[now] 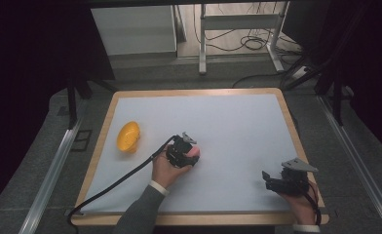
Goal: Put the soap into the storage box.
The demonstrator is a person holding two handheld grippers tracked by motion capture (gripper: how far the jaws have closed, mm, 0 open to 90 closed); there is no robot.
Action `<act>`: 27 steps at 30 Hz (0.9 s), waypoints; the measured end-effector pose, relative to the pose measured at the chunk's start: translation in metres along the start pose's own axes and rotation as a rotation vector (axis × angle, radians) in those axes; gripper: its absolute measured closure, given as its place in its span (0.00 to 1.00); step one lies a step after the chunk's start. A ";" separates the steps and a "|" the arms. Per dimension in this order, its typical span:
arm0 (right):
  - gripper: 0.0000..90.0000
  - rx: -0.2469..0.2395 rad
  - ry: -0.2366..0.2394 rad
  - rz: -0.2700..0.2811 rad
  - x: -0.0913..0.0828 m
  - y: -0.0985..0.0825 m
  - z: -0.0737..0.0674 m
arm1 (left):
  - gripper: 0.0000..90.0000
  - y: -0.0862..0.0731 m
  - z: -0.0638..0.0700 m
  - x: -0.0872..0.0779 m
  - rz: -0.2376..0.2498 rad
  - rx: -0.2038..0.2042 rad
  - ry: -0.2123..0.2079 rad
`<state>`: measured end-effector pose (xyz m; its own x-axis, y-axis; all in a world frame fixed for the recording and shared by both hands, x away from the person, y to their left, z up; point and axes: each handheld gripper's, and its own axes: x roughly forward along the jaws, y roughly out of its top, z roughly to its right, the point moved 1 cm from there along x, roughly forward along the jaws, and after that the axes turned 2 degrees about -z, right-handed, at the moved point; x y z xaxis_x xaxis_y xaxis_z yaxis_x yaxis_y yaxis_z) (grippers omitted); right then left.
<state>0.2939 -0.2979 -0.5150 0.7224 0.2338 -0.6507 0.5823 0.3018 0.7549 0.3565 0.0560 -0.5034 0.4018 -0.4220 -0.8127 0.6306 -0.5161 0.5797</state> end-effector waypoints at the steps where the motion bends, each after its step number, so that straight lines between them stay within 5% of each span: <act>1: 0.12 0.000 0.000 -0.002 0.000 0.000 0.000 | 0.67 0.000 -0.001 -0.001 0.003 0.000 0.000; 27: 0.12 -0.007 -0.001 -0.010 0.002 -0.001 -0.001 | 0.67 -0.011 -0.028 -0.038 0.072 -0.044 0.030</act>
<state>0.2944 -0.2969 -0.5166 0.7169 0.2293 -0.6584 0.5873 0.3104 0.7475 0.3526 0.0985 -0.4808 0.4664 -0.4337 -0.7710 0.6277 -0.4519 0.6339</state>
